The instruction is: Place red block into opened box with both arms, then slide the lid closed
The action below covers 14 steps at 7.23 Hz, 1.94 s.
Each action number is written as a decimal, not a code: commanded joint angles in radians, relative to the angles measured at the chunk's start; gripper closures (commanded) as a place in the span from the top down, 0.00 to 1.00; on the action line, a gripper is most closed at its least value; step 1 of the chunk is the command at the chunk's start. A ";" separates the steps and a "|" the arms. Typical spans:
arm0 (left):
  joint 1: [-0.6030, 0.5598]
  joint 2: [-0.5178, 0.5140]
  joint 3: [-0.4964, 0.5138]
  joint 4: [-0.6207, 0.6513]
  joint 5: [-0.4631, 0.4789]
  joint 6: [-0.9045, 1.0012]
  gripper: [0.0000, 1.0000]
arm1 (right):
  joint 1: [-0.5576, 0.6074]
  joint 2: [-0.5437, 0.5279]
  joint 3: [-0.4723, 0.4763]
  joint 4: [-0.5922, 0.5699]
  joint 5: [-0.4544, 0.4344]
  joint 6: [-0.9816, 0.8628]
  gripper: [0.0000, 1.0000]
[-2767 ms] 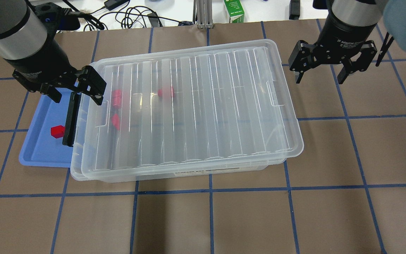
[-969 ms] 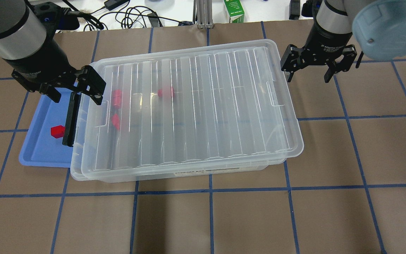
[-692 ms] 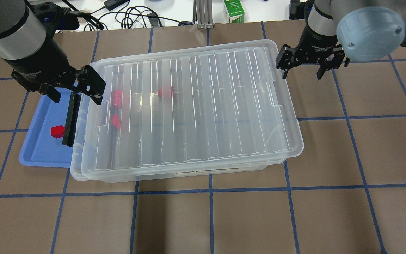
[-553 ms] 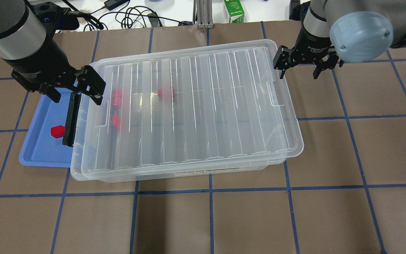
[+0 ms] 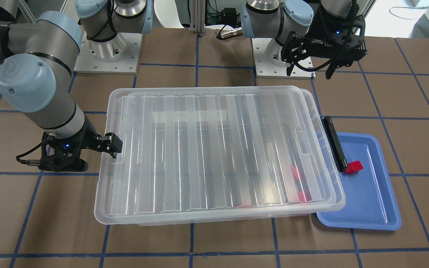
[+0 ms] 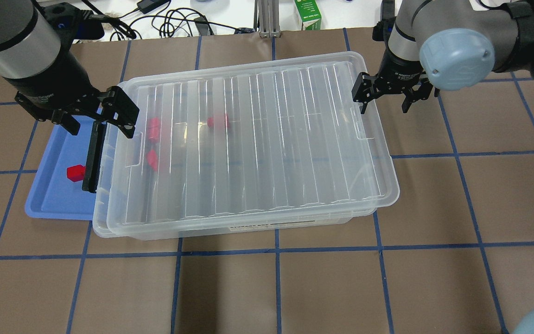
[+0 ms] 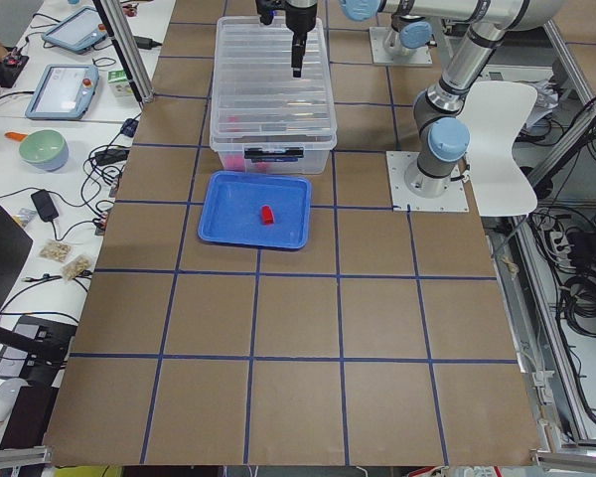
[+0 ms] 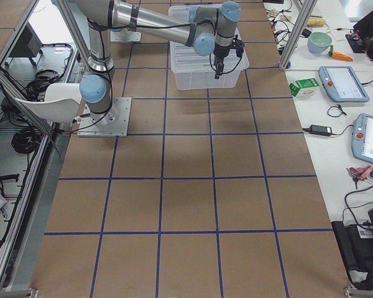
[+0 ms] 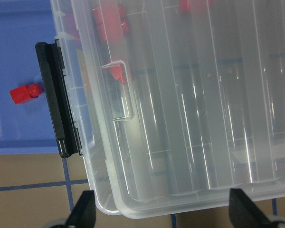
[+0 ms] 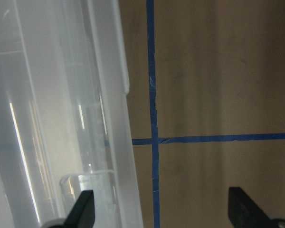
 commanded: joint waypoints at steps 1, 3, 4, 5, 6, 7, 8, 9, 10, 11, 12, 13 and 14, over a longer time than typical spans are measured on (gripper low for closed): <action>0.000 0.000 0.000 0.000 0.000 0.000 1.00 | -0.005 -0.003 0.019 0.000 0.000 -0.006 1.00; 0.000 0.000 0.000 0.000 0.000 0.000 1.00 | -0.009 0.001 0.019 0.000 -0.009 -0.006 1.00; 0.000 0.000 0.000 0.000 0.000 0.000 1.00 | -0.014 0.001 0.019 -0.009 -0.015 -0.038 1.00; 0.000 0.000 0.000 0.000 0.000 0.000 1.00 | -0.015 0.001 0.019 -0.017 -0.020 -0.079 1.00; 0.000 0.002 0.000 0.000 0.000 0.000 1.00 | -0.017 0.001 0.018 -0.017 -0.020 -0.081 1.00; 0.000 0.002 0.000 0.000 0.000 0.000 1.00 | -0.024 0.001 0.018 -0.020 -0.021 -0.080 1.00; 0.000 0.000 0.000 0.000 0.000 0.000 1.00 | -0.061 0.001 0.010 -0.017 -0.023 -0.083 1.00; 0.000 0.002 0.000 0.001 0.000 0.000 1.00 | -0.099 0.000 0.012 -0.009 -0.023 -0.083 1.00; 0.000 0.002 0.000 0.000 0.000 0.000 1.00 | -0.115 0.000 0.012 -0.011 -0.026 -0.083 1.00; 0.000 0.002 0.000 0.000 0.000 0.000 1.00 | -0.121 0.000 0.010 -0.015 -0.056 -0.084 1.00; 0.000 0.002 0.000 0.000 0.000 0.000 1.00 | -0.123 0.000 0.009 -0.018 -0.070 -0.084 1.00; 0.000 0.002 0.000 0.000 0.000 0.000 1.00 | -0.139 -0.002 0.007 -0.015 -0.072 -0.086 1.00; 0.000 0.002 0.000 0.000 0.000 0.000 1.00 | -0.170 -0.006 0.005 -0.011 -0.070 -0.112 1.00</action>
